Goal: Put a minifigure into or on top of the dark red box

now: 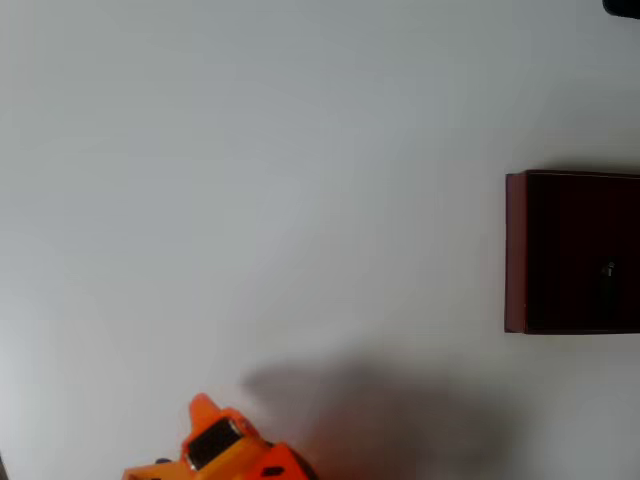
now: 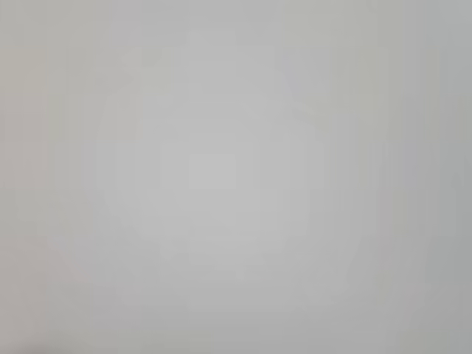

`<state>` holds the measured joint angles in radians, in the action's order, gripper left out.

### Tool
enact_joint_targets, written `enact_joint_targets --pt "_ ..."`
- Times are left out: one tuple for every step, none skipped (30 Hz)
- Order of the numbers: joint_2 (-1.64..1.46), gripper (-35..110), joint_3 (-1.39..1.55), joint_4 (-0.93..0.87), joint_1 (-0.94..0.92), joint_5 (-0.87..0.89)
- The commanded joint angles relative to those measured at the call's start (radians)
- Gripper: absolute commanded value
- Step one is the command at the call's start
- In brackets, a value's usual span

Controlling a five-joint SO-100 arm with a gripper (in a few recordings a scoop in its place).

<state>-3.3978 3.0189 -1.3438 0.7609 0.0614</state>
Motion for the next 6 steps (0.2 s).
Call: enact_joint_targets --pt "-0.011 0 0.002 -0.012 0.02 0.009" --pt "-0.011 0 0.002 -0.012 0.021 0.011" --pt "-0.011 0 0.002 -0.012 0.021 0.012" --pt "-0.011 0 0.002 -0.012 0.02 0.014" --pt "-0.011 0 0.002 -0.012 0.015 0.017" --pt "-0.011 0 0.002 -0.012 0.012 0.02"
